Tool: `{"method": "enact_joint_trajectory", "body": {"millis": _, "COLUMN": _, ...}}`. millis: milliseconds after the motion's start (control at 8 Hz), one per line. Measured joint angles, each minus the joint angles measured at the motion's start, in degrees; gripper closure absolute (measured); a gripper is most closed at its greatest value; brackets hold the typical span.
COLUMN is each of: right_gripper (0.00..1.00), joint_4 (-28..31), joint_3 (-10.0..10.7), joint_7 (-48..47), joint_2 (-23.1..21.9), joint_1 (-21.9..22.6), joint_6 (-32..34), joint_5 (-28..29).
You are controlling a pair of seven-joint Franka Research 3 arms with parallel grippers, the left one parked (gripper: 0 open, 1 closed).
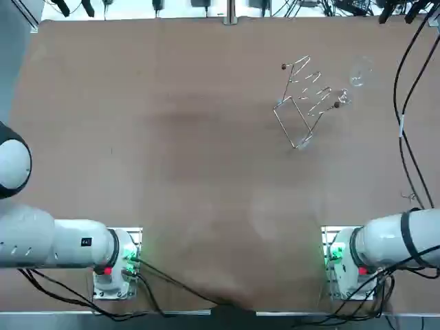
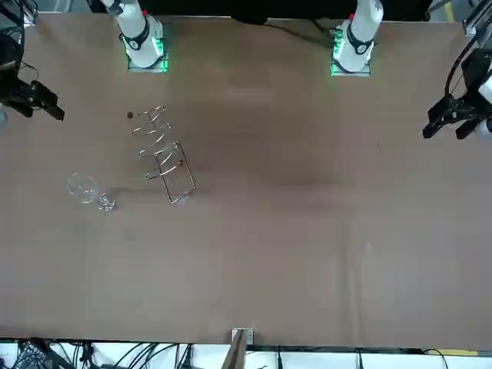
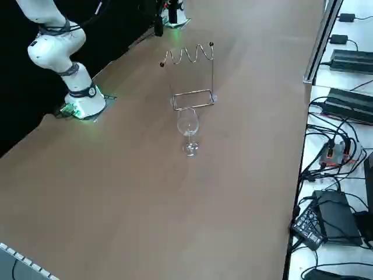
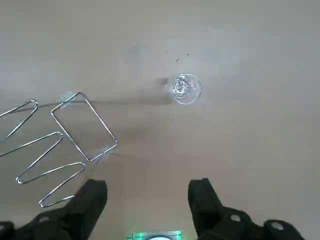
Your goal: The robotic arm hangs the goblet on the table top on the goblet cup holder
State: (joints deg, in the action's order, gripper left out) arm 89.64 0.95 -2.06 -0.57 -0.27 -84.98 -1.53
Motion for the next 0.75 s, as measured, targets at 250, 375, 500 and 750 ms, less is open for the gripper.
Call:
{"method": "enact_joint_trajectory", "body": {"millis": 250, "right_gripper": 0.00, "joint_4": -0.08, "joint_3": -0.14, "joint_7": 0.05, "joint_2": 0.00, "joint_1": 0.07, "joint_6": -0.21, "joint_5": 0.11}}
{"method": "enact_joint_trajectory", "body": {"millis": 375, "right_gripper": 0.00, "joint_4": -0.27, "joint_3": -0.22, "joint_7": -0.05, "joint_2": 0.00, "joint_1": 0.13, "joint_6": -0.43, "joint_5": 0.98}}
{"method": "enact_joint_trajectory", "body": {"millis": 500, "right_gripper": 0.00, "joint_4": -0.41, "joint_3": -0.20, "joint_7": -0.18, "joint_2": 0.10, "joint_1": 0.11, "joint_6": -0.62, "joint_5": 2.66}}
{"method": "enact_joint_trajectory", "body": {"millis": 750, "right_gripper": 0.00, "joint_4": -0.54, "joint_3": 0.04, "joint_7": 0.25, "joint_2": 0.24, "joint_1": -0.17, "joint_6": -0.92, "joint_5": 4.36}}
